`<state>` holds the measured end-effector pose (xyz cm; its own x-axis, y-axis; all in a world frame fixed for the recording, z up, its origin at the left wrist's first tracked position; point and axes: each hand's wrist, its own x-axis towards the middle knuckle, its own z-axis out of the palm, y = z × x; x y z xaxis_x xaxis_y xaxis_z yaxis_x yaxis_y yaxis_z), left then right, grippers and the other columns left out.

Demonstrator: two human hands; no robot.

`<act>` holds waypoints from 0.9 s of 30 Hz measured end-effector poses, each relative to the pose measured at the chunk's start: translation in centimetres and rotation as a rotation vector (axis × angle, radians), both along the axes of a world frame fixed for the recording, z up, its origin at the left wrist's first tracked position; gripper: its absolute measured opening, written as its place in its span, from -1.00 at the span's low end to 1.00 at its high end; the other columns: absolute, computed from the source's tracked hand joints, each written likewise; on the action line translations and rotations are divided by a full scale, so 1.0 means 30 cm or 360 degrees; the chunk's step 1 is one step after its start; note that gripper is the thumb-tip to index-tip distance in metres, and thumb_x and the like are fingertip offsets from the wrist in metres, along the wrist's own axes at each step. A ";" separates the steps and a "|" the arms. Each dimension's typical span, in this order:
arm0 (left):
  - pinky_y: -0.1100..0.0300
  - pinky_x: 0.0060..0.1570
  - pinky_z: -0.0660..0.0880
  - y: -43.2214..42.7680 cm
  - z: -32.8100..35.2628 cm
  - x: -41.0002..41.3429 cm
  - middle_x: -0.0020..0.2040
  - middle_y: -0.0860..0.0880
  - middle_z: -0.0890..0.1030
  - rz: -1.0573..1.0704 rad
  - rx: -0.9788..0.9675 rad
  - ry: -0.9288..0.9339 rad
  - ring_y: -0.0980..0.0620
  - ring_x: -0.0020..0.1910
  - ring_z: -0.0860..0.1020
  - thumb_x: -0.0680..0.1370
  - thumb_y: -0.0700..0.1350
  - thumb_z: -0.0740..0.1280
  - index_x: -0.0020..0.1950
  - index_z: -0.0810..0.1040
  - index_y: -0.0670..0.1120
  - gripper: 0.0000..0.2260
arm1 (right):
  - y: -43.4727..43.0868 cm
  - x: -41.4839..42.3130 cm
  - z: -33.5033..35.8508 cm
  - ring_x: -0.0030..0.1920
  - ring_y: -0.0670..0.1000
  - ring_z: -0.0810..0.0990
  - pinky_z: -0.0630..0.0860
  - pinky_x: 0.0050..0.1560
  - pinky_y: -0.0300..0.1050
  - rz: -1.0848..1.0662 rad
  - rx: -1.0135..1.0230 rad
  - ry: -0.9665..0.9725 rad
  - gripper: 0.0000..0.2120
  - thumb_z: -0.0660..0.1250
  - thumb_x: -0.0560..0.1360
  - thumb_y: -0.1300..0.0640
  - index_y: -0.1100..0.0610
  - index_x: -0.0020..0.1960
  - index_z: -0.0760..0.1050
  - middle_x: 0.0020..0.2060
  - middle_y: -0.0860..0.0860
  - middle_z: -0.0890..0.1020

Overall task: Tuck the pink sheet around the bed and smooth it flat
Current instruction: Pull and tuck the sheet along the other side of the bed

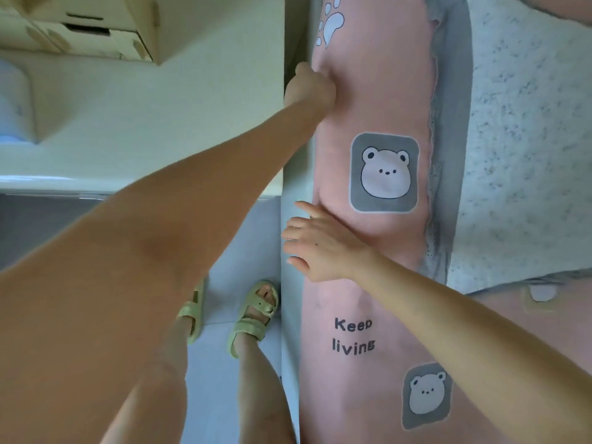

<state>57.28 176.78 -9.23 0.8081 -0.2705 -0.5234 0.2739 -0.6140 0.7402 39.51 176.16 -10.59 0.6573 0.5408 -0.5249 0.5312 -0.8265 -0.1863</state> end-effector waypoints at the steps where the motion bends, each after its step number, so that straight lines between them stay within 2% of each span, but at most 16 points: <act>1: 0.15 -0.02 0.44 0.010 0.027 -0.033 0.22 -0.20 0.50 -0.0098 0.0049 -0.0159 -0.16 0.15 0.50 0.59 -0.21 0.04 0.34 0.32 -0.18 -0.68 | -0.010 -0.032 0.024 0.01 0.08 0.51 0.10 0.41 0.08 -0.0123 0.0103 -0.0124 -0.79 0.16 0.49 0.05 0.06 -0.13 0.56 -0.11 -0.01 0.60; 3: 0.11 -0.03 0.34 0.035 0.064 -0.143 0.14 -0.21 0.50 -0.0499 0.0164 -0.0676 -0.19 0.07 0.47 0.54 -0.26 0.06 0.27 0.38 -0.18 -0.68 | -0.053 -0.111 0.077 -0.02 0.12 0.53 0.27 0.29 0.09 -0.0393 0.0260 -0.0408 -0.83 0.20 0.42 0.15 0.10 -0.13 0.58 -0.07 0.02 0.62; 5: 0.11 0.03 0.32 0.064 0.076 -0.264 0.18 -0.18 0.47 -0.0959 0.0163 -0.1016 -0.19 0.12 0.42 0.52 -0.25 0.10 0.25 0.43 -0.16 -0.68 | -0.105 -0.221 0.131 -0.01 0.15 0.53 0.38 0.18 0.04 -0.0772 0.0396 -0.0620 -0.81 0.24 0.38 0.26 0.17 -0.09 0.59 -0.02 0.07 0.62; 7: 0.01 0.18 0.34 0.076 0.085 -0.353 0.29 -0.16 0.43 -0.1356 0.0105 -0.1143 -0.17 0.25 0.36 0.54 -0.19 0.12 0.30 0.44 -0.10 -0.66 | -0.150 -0.357 0.183 0.00 0.14 0.56 0.44 0.11 0.00 -0.1176 0.0306 -0.0786 -0.78 0.24 0.39 0.29 0.20 -0.04 0.60 0.02 0.09 0.63; 9: -0.03 0.22 0.32 0.077 0.107 -0.428 0.31 -0.15 0.44 -0.1746 0.0019 -0.1277 -0.15 0.26 0.36 0.55 -0.18 0.09 0.28 0.48 -0.09 -0.66 | -0.183 -0.511 0.203 0.02 0.18 0.60 0.53 0.05 0.04 -0.1666 0.0010 -0.0847 -0.76 0.29 0.39 0.30 0.23 0.03 0.59 0.06 0.13 0.63; 11: -0.01 0.19 0.30 0.070 0.143 -0.524 0.26 -0.14 0.48 -0.2077 -0.0102 -0.1397 -0.14 0.21 0.39 0.53 -0.22 0.06 0.22 0.51 -0.12 -0.66 | -0.193 -0.680 0.199 0.12 0.25 0.57 0.53 0.07 0.12 -0.2407 -0.0205 -0.0701 -0.70 0.29 0.47 0.28 0.26 0.19 0.53 0.18 0.21 0.57; 13: 0.05 0.29 0.22 0.059 0.171 -0.631 0.32 -0.11 0.46 -0.2317 -0.0179 -0.1457 -0.13 0.31 0.36 0.54 -0.21 0.07 0.28 0.48 -0.07 -0.64 | -0.163 -0.845 0.198 0.38 0.19 0.36 0.34 0.33 0.06 -0.3204 -0.0253 -0.0368 -0.60 0.14 0.60 0.14 0.18 0.42 0.33 0.41 0.17 0.36; 15: 0.04 0.42 0.10 0.036 0.183 -0.750 0.46 -0.08 0.32 -0.2509 -0.0170 -0.1469 -0.16 0.45 0.22 0.58 -0.18 0.09 0.41 0.36 -0.02 -0.61 | -0.112 -0.996 0.200 0.46 0.11 0.23 0.18 0.41 -0.02 -0.3628 -0.0202 -0.0139 -0.55 0.05 0.64 0.05 0.12 0.50 0.18 0.49 0.11 0.23; 17: -0.02 0.46 0.02 0.004 0.202 -0.885 0.52 -0.07 0.21 -0.2625 -0.0188 -0.1453 -0.19 0.50 0.12 0.59 -0.16 0.10 0.46 0.27 -0.03 -0.58 | -0.070 -1.127 0.221 0.46 0.11 0.23 0.18 0.42 -0.02 -0.3832 -0.0196 -0.0186 -0.53 0.03 0.64 0.03 0.12 0.51 0.12 0.49 0.11 0.23; 20: -0.07 0.46 0.00 -0.063 0.223 -1.108 0.54 -0.06 0.12 -0.2753 -0.0183 -0.1564 -0.21 0.51 0.06 0.61 -0.10 0.06 0.50 0.16 -0.02 -0.57 | -0.062 -1.302 0.274 0.51 0.07 0.12 0.10 0.45 -0.02 -0.3988 -0.0311 -0.0244 -0.50 -0.02 0.65 -0.03 0.08 0.54 0.03 0.53 0.09 0.12; 22: -0.11 0.45 0.00 -0.110 0.216 -1.257 0.55 -0.05 0.08 -0.2840 -0.0168 -0.1660 -0.23 0.51 0.02 0.62 -0.08 0.03 0.51 0.12 0.00 -0.56 | -0.082 -1.403 0.288 0.51 0.09 0.09 0.11 0.46 0.07 -0.4039 -0.0379 -0.0258 -0.49 -0.05 0.64 -0.06 0.05 0.54 -0.02 0.53 0.10 0.09; 24: -0.15 0.44 -0.01 -0.168 0.202 -1.401 0.55 -0.04 0.08 -0.2871 -0.0194 -0.1734 -0.24 0.51 0.01 0.62 -0.07 0.04 0.51 0.11 0.02 -0.56 | -0.111 -1.479 0.274 0.50 0.13 0.06 0.13 0.43 0.19 -0.3994 -0.0461 -0.0252 -0.48 -0.07 0.63 -0.10 0.01 0.54 -0.06 0.52 0.10 0.07; 27: -0.25 0.40 -0.02 -0.227 0.138 -1.597 0.56 -0.04 0.02 -0.2988 -0.0059 -0.1800 -0.24 0.51 -0.06 0.62 0.02 0.04 0.51 0.08 0.09 -0.55 | -0.121 -1.584 0.200 0.53 0.14 -0.09 -0.01 0.43 0.28 -0.3640 -0.0583 -0.0007 -0.45 -0.09 0.60 -0.20 -0.10 0.54 -0.12 0.55 0.05 -0.07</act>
